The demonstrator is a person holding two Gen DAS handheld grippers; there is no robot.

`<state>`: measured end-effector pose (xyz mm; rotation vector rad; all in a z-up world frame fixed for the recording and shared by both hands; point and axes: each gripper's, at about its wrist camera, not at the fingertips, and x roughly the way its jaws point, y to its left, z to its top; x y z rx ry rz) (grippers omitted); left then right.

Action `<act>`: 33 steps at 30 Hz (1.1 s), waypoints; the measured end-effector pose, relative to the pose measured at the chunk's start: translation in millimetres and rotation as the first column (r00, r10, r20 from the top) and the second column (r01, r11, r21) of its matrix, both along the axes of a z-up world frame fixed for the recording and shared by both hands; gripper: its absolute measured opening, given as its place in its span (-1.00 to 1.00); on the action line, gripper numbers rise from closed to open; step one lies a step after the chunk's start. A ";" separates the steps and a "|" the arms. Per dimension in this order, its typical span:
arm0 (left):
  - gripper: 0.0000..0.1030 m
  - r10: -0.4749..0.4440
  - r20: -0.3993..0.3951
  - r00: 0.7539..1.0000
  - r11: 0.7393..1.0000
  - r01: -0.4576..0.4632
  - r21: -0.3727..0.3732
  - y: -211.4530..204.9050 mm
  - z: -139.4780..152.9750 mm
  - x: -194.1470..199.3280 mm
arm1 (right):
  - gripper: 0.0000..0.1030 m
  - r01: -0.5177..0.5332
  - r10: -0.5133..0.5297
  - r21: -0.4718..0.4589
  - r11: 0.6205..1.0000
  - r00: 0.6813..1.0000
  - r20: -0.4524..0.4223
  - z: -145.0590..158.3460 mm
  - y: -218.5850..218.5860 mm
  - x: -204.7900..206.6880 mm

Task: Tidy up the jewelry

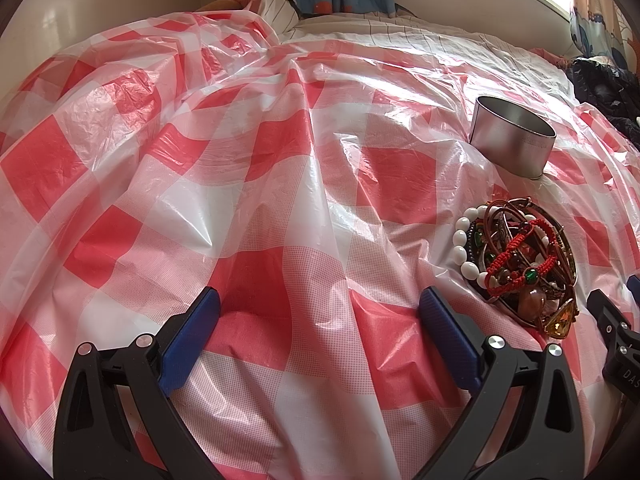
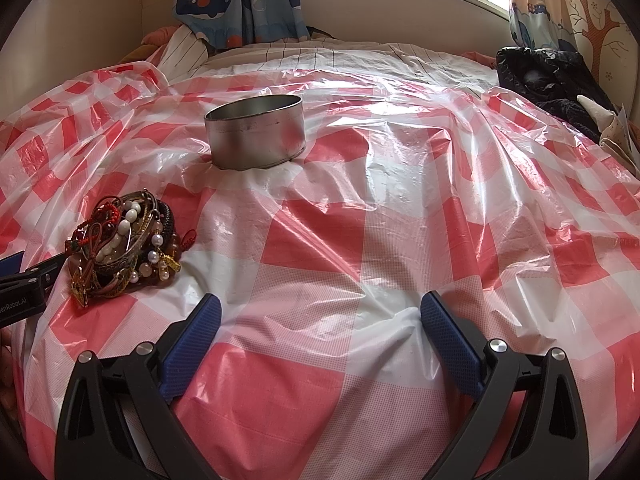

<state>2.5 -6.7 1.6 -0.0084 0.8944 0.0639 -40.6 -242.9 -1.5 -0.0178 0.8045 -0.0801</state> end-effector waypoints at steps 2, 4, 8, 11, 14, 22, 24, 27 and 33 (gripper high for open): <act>0.86 0.000 0.000 1.000 1.000 0.000 0.000 0.0 0.0 0.0 | 0.85 0.000 0.000 0.000 1.000 1.000 0.000 0.0 0.2 -0.1; 0.86 0.000 0.000 1.000 1.000 0.000 0.000 -0.1 0.0 -0.1 | 0.85 0.000 0.000 0.000 1.000 1.000 0.000 0.1 0.5 -0.3; 0.86 0.000 0.000 1.000 1.000 0.000 0.000 0.1 0.0 -0.1 | 0.85 0.000 0.000 0.000 1.000 1.000 0.000 0.0 0.8 -0.3; 0.86 -0.007 -0.010 1.000 1.000 0.007 0.002 0.0 1.3 0.4 | 0.85 -0.001 0.001 0.003 1.000 1.000 -0.004 -0.8 -1.5 1.5; 0.85 -0.160 0.013 0.987 0.984 0.161 -0.078 0.5 16.8 -7.1 | 0.85 -0.021 0.021 0.047 0.999 1.000 0.002 2.4 -4.2 -3.9; 0.85 -0.394 0.072 0.916 0.904 0.400 -0.152 -4.6 31.6 -22.8 | 0.85 -0.096 0.087 0.120 0.988 0.993 0.078 19.7 -2.3 -2.8; 0.85 -0.396 0.090 0.914 0.892 0.406 -0.199 -3.1 33.6 -20.7 | 0.85 -0.099 0.091 0.115 0.988 0.993 0.074 18.8 -1.4 -1.3; 0.85 -0.407 0.107 0.907 0.882 0.420 -0.213 -5.9 35.3 -17.8 | 0.85 -0.101 0.093 0.123 0.987 0.993 0.075 18.1 -2.4 -1.5; 0.61 -0.422 0.116 0.899 0.888 0.435 -0.147 -32.5 34.7 -11.5 | 0.85 -0.086 0.077 0.153 0.984 0.995 0.062 14.1 -7.3 0.8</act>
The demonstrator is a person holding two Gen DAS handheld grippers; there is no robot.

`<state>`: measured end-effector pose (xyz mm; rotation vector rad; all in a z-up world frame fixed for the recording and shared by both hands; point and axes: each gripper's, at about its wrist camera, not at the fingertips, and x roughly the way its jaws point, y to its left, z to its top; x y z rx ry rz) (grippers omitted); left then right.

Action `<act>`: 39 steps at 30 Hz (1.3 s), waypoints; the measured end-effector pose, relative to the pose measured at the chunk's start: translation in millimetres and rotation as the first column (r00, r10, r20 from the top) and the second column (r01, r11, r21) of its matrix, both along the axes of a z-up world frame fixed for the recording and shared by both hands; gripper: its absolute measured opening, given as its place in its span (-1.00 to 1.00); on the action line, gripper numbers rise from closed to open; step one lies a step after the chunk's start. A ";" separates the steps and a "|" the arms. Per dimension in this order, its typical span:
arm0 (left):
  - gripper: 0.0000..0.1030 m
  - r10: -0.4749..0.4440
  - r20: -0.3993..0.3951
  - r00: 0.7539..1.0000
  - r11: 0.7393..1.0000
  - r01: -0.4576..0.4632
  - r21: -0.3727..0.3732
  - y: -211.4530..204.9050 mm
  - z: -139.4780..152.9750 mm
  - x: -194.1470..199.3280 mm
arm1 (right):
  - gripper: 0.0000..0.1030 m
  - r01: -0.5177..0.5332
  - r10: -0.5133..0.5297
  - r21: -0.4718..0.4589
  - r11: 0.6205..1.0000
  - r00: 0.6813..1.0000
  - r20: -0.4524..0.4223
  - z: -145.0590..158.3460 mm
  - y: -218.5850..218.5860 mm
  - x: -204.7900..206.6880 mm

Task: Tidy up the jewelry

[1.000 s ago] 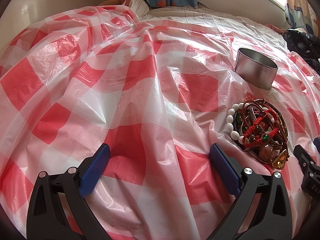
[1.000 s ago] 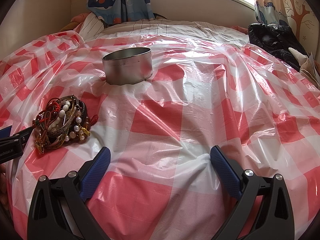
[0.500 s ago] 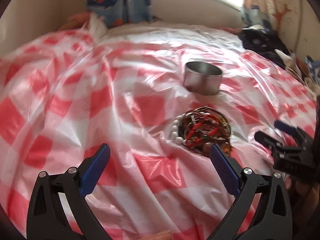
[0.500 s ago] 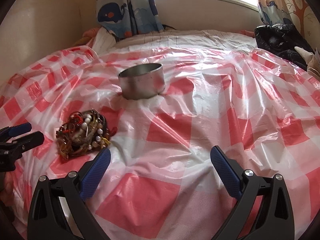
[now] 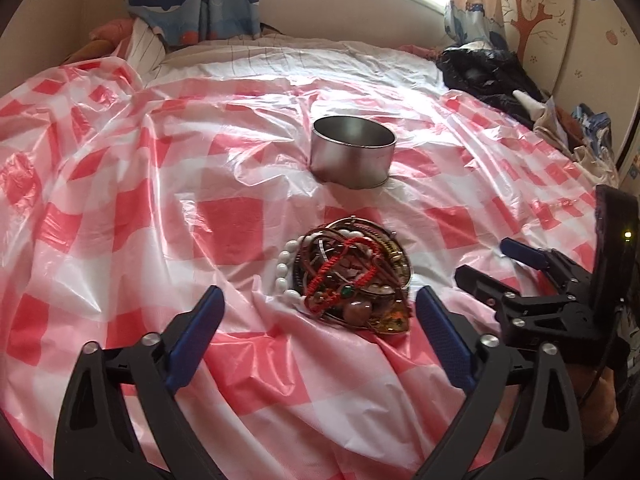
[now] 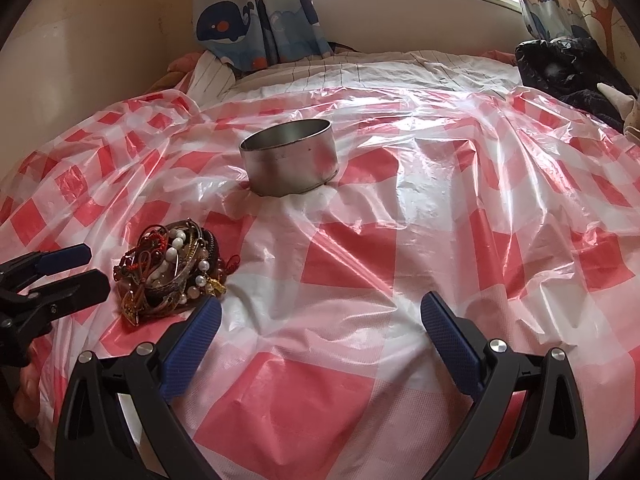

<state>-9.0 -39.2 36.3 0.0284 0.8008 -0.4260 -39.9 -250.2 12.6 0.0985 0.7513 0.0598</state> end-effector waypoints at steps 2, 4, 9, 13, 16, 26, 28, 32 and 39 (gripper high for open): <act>0.41 -0.013 -0.006 1.000 1.000 0.013 -0.016 0.1 -0.9 1.8 | 0.85 0.001 -0.001 0.006 1.000 1.000 0.000 -0.2 -0.4 0.4; 0.24 -0.018 -0.008 1.000 1.000 0.018 -0.012 -1.0 -2.5 3.1 | 0.85 0.001 -0.001 0.009 1.000 1.000 0.000 -0.4 -0.4 0.8; -0.54 -0.098 0.007 0.995 0.995 0.098 0.029 -13.3 -5.4 1.8 | 0.85 0.005 -0.005 0.026 1.000 1.000 0.009 0.2 -1.4 0.2; -0.83 -0.109 -0.005 0.994 0.993 0.109 0.051 -15.5 -1.9 -0.6 | 0.85 -0.023 0.021 0.038 0.999 0.999 0.047 7.1 2.2 -5.2; -0.83 -0.120 -0.005 0.993 0.993 0.120 0.005 -7.6 9.9 -6.6 | 0.85 -0.114 0.110 0.051 0.992 0.991 0.081 16.1 16.4 -11.4; -0.83 -0.117 -0.002 0.993 0.993 0.117 0.016 29.4 31.7 -10.4 | 0.84 -0.384 0.403 -0.163 0.909 0.909 0.103 38.2 98.5 -12.8; -0.83 -0.083 0.007 0.997 0.996 0.083 -0.015 38.8 34.4 -9.3 | 0.80 -0.406 0.419 -0.146 0.902 0.905 0.076 36.7 103.1 -2.3; -0.83 -0.035 0.021 0.999 0.997 0.036 -0.075 53.4 40.5 -5.7 | -0.03 -0.450 0.454 -0.125 0.884 0.891 0.005 24.9 112.0 15.0; -0.83 -0.028 0.024 0.999 0.996 0.030 -0.082 54.5 39.9 -2.2 | -0.90 -0.440 0.440 0.001 0.898 0.898 0.021 20.7 96.5 19.5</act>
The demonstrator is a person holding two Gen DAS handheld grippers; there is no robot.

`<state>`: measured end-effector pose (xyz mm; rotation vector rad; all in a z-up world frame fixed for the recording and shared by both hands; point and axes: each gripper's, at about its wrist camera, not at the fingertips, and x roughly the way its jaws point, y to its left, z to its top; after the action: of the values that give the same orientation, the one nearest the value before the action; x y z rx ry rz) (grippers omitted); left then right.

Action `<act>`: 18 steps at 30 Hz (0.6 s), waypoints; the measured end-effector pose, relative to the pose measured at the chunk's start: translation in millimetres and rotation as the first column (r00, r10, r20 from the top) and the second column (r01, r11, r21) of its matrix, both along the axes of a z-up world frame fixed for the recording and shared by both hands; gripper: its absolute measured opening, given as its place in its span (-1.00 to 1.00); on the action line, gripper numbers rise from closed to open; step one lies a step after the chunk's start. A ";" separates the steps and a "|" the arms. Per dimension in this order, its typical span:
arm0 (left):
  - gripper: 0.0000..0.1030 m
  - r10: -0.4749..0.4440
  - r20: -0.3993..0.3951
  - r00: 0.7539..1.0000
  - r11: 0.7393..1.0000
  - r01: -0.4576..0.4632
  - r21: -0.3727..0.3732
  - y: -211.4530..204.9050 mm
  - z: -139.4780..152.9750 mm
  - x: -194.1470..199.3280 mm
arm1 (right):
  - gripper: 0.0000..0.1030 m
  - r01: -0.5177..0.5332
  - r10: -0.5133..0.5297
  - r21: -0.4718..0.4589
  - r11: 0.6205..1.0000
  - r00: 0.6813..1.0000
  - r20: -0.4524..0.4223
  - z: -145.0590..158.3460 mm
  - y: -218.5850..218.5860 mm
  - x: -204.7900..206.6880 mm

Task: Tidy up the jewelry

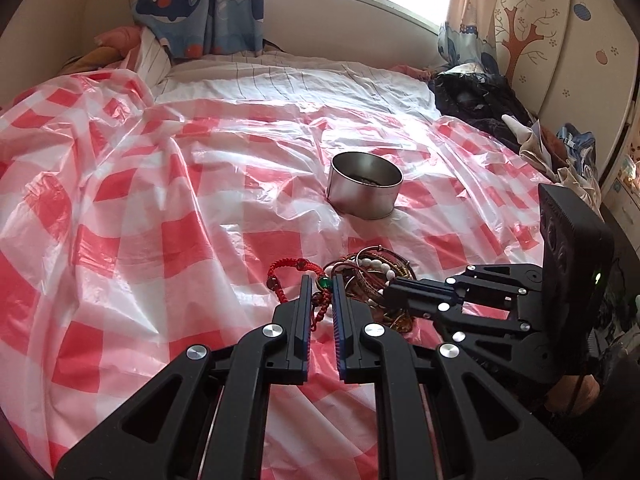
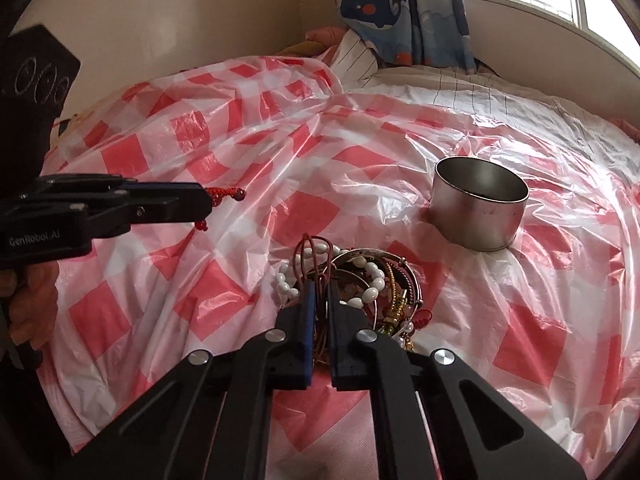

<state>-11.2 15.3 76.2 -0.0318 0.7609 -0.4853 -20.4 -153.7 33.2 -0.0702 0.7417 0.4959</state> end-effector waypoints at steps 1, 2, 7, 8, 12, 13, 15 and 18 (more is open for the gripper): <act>-0.83 0.000 0.002 1.000 1.000 0.000 -0.001 -0.4 0.3 0.0 | -0.91 0.005 -0.005 0.029 1.000 1.000 -0.001 2.3 -4.6 -1.8; -0.83 0.000 0.003 1.000 1.000 0.000 0.000 -0.5 0.3 0.1 | -0.91 0.010 -0.010 0.060 0.998 1.000 0.000 5.2 -9.1 -4.3; -0.83 -0.024 0.015 1.000 1.000 0.024 0.002 -7.7 3.4 -3.7 | -0.91 0.033 -0.035 0.200 0.979 0.999 0.010 24.8 -36.8 -21.7; -0.83 -0.034 0.021 0.999 0.999 0.034 0.003 -11.0 4.8 -4.5 | -0.91 0.041 -0.045 0.236 0.971 0.999 0.014 30.6 -46.1 -24.8; -0.83 -0.078 0.039 0.996 0.997 0.078 -0.009 -30.4 15.4 -4.7 | -0.91 0.072 -0.085 0.321 0.944 0.996 0.027 50.7 -75.2 -26.2; -0.83 -0.089 0.047 0.995 0.996 0.090 -0.021 -36.9 20.2 -3.0 | -0.91 0.079 -0.094 0.330 0.941 0.995 0.030 54.5 -80.0 -24.8; -0.83 -0.105 0.062 0.993 0.994 0.106 -0.022 -49.1 27.0 0.6 | -0.91 0.092 -0.112 0.342 0.935 0.993 0.040 63.6 -89.0 -19.1; -0.83 -0.121 0.065 0.991 0.992 0.123 -0.026 -66.9 32.6 14.2 | -0.91 0.105 -0.132 0.353 0.930 0.990 0.054 74.5 -96.4 -8.1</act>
<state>3.0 -51.6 108.8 0.0024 0.6964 -0.6111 -28.5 -250.1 107.7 0.2860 0.5686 0.4998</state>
